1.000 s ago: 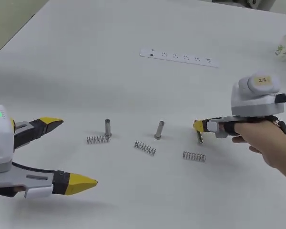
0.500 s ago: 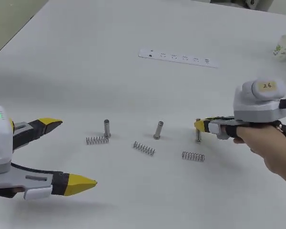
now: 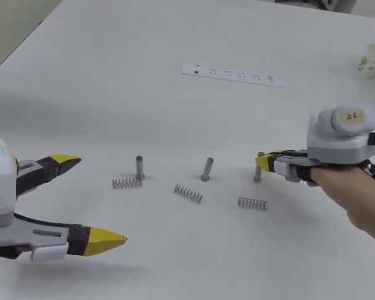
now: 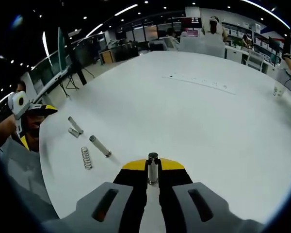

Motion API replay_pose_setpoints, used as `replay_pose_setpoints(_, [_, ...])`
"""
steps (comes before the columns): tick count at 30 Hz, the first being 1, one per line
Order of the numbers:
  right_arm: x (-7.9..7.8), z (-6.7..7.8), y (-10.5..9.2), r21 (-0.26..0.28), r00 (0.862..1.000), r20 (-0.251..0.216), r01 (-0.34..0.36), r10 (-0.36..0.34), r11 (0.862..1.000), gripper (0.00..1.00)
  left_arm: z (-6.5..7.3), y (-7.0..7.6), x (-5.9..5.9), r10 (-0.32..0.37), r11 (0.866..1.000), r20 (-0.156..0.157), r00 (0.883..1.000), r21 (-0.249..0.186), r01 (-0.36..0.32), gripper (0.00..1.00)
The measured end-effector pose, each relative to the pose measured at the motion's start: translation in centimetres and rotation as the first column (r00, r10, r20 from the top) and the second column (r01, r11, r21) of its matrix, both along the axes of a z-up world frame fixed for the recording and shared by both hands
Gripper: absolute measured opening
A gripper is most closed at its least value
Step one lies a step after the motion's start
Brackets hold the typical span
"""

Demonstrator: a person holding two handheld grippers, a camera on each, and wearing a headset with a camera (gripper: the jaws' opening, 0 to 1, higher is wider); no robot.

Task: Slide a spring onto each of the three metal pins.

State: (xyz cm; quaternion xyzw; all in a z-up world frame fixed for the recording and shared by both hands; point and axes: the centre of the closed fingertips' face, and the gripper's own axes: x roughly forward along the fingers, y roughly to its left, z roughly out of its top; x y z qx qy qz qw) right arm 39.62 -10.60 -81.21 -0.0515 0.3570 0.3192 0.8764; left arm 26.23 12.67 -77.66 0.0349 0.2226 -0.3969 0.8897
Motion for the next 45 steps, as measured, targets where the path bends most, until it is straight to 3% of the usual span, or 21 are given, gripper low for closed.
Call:
replay_pose_setpoints(9, [-1.0,0.3,-0.4,-0.024,0.999,0.026,-0.018,0.019,1.0,0.05,0.1,0.1,0.3,0.007,1.0,0.005,1.0,0.0,-0.007,0.98])
replay_pose_setpoints(18, [-1.8,0.3,-0.5,-0.027,1.0,0.015,-0.027,0.027,0.999,0.06,0.1,-0.1,0.2,0.001,1.0,0.006,1.0,-0.001,-0.001,0.98])
replay_pose_setpoints(25, [-2.0,0.1,-0.5,-0.059,0.997,0.043,-0.059,0.062,0.997,0.07,0.2,-0.1,0.2,0.002,1.0,0.009,1.0,-0.001,-0.002,0.98])
replay_pose_setpoints(45, [-2.6,1.8,-1.1,0.005,0.995,0.081,-0.052,0.051,0.999,0.23,0.4,-0.2,0.3,0.002,1.0,0.009,1.0,-0.008,-0.002,0.98])
